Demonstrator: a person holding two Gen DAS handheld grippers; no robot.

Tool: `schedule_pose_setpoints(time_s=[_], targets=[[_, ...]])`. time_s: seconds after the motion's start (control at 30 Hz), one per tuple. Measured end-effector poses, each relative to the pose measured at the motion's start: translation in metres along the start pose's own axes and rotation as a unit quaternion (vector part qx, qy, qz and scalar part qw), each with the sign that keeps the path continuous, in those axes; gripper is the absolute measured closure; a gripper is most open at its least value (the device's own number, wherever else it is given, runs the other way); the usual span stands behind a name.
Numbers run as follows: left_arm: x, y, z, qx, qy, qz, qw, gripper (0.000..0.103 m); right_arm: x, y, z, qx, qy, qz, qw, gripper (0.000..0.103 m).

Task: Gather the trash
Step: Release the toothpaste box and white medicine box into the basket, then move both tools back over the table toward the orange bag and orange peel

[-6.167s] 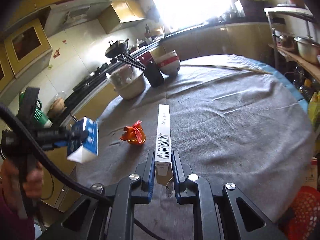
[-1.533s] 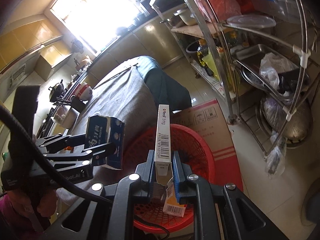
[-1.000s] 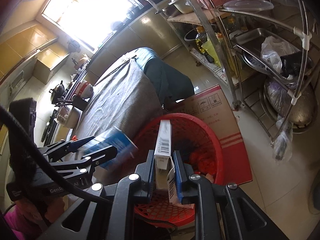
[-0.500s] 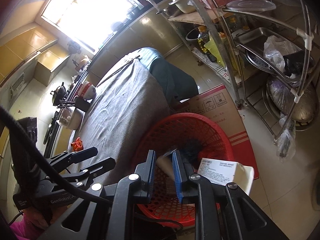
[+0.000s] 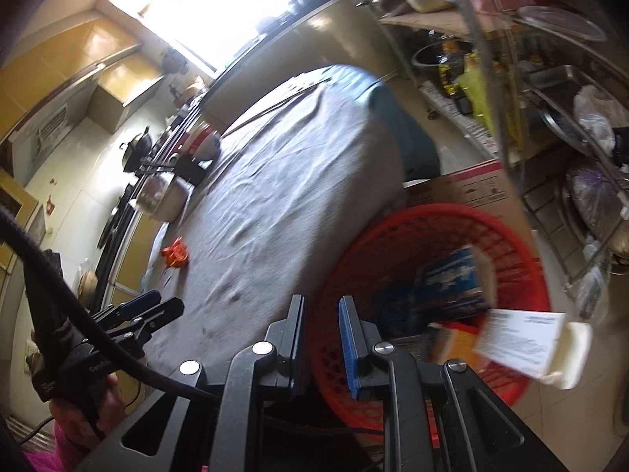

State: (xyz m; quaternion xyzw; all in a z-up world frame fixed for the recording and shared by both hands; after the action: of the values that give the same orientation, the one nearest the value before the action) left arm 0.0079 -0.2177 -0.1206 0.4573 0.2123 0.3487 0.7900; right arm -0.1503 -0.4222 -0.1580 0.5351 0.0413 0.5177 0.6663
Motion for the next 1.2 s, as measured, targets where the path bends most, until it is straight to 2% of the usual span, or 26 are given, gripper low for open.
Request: schedule_pose_setpoints(time_s=[0.13,0.23,0.47,0.63,0.73,0.83,1.2], targets=[[0.054,0.009,-0.027,0.002,0.058,0.031,0.9979,0.034,0.032,-0.018,-0.010,0.020,0.026,0.012,0.999,0.082],[0.094,0.014,-0.053,0.003,0.101,0.059,0.9931,0.034,0.061,-0.033,-0.021,0.041,0.051,0.023,0.998,0.082],[0.163,0.031,-0.103,0.001,0.173,0.116,0.9780,0.034,0.128,-0.056,-0.049,0.077,0.145,0.030,0.986,0.082],[0.202,0.031,-0.123,0.007,0.222,0.130,0.9662,0.034,0.151,-0.068,-0.062,0.096,0.177,0.029,0.979,0.082],[0.211,0.034,-0.124,-0.002,0.237,0.127,0.9631,0.034,0.156,-0.073,-0.066,0.105,0.182,0.026,0.977,0.082],[0.215,0.034,-0.124,-0.004,0.230,0.141,0.9630,0.034,0.159,-0.077,-0.067,0.109,0.185,0.022,0.977,0.082],[0.231,0.018,-0.124,0.021,0.235,0.147,0.9606,0.034,0.157,-0.093,-0.064,0.126,0.170,0.027,0.977,0.082]])
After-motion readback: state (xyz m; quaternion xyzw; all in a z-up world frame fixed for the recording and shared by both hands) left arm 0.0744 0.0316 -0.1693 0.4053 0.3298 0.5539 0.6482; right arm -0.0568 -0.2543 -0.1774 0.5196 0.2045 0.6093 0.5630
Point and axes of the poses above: each gripper's, at about its wrist camera, not at the fingertips, and y roughly against the way its jaws point, x to its left, z to its top, the point moved 5 cm from there along -y, roughly the way its jaws point, and after that the axes turned 6 degrees about -z, right-handed, at the moved point
